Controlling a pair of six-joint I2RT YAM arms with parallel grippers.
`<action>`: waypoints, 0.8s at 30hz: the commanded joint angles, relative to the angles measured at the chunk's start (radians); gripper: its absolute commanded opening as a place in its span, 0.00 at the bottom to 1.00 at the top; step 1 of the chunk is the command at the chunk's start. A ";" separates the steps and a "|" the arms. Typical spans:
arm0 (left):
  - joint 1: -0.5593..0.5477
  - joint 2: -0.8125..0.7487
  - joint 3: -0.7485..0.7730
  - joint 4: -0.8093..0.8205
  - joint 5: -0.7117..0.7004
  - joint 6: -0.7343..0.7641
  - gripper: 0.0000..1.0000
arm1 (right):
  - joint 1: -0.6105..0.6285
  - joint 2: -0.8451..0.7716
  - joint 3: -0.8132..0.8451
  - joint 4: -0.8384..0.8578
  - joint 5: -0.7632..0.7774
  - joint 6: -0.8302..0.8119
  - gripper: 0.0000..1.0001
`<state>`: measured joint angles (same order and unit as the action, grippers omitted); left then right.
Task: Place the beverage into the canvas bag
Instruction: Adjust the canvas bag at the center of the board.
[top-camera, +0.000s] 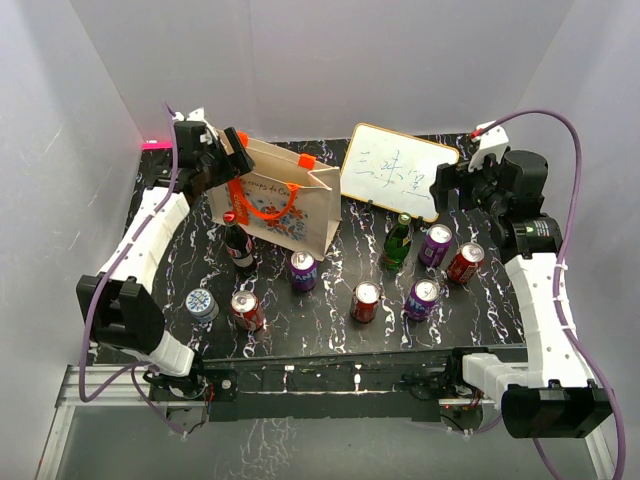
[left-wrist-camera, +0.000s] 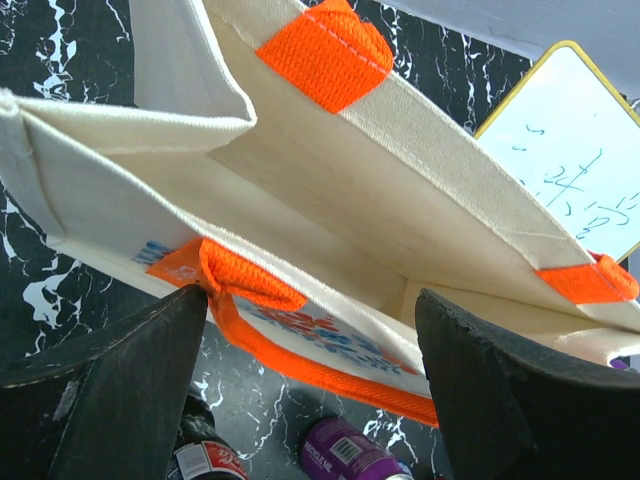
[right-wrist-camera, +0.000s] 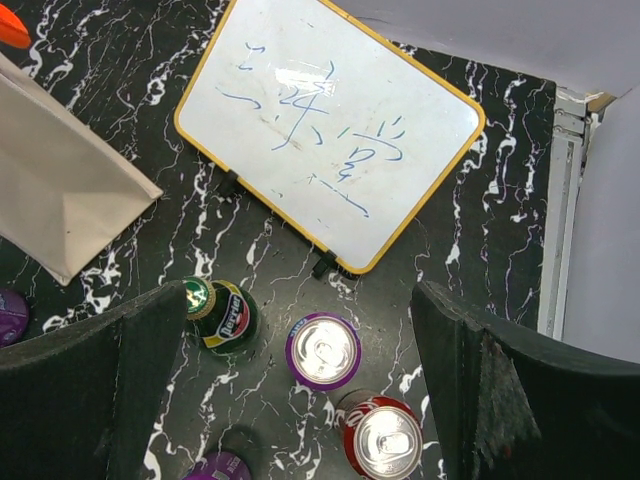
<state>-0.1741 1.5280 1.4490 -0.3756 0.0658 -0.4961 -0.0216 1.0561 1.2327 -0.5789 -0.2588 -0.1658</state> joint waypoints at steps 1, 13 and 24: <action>-0.004 0.016 0.075 -0.010 0.004 -0.028 0.82 | 0.002 -0.024 -0.012 0.030 0.000 0.003 0.98; -0.004 0.104 0.129 -0.039 0.245 0.069 0.32 | 0.002 0.001 -0.019 0.019 -0.090 -0.038 0.98; -0.087 0.154 0.181 -0.062 0.442 0.124 0.03 | 0.100 0.180 0.140 0.006 -0.311 -0.012 0.98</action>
<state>-0.2367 1.6806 1.5768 -0.4065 0.3927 -0.4061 0.0090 1.1988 1.2884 -0.6086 -0.5106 -0.1944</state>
